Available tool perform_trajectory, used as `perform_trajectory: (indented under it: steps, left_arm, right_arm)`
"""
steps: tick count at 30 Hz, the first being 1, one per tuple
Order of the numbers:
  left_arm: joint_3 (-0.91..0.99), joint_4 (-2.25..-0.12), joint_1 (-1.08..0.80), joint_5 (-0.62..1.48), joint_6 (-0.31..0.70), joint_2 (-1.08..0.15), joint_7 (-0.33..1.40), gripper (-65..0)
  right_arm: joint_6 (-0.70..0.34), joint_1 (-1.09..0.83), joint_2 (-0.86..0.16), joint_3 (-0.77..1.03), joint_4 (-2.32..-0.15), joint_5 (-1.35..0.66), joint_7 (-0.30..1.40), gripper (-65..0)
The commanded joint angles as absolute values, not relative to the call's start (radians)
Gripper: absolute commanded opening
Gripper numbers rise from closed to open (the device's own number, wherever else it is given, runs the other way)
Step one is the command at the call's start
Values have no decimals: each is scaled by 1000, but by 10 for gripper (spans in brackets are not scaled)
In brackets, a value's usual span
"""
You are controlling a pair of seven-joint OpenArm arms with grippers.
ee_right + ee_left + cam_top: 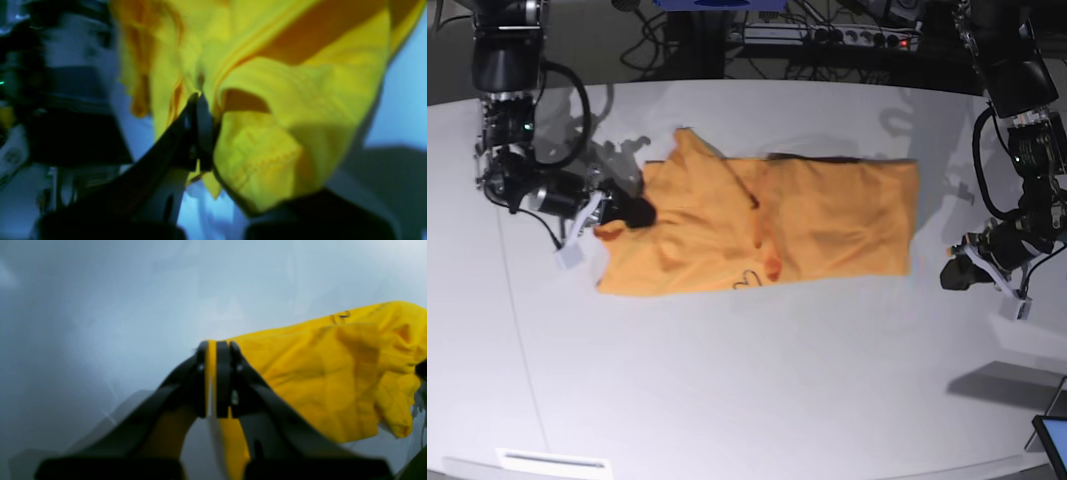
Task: Fold the T-shirt properly
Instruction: 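Grasp the collar edge with the right gripper and drag it inward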
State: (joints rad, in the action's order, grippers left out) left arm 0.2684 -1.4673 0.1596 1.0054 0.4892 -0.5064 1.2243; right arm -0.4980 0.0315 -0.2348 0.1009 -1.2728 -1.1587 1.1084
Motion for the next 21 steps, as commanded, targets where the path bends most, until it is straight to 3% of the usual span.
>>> perform_trajectory:
  steps: [1,4,9,13,21]
  left_arm:
    - [275,-1488,180,1024,492,-529,1205,-608]
    - [275,-1488,182,1023,492,-529,1205,-608]
    - [275,-1488,180,1023,492,-529,1205,-608]
    - [274,-1488,173,1023,492,-556,1204,-608]
    - [274,-1480,170,1021,492,-631,1201,-608]
  right_arm:
    - [-464,42,-242,104,-1333,-1187,1095,-646]
    - [-308,39,-239,101,-1428,-1187,1098,-646]
    - [-269,67,-243,41,-1524,-1187,1098,-646]
    - [-147,73,-236,-7,-1566,-1167,1093,-646]
    - [4,71,-208,-110,-1643,-1046,1093,-646]
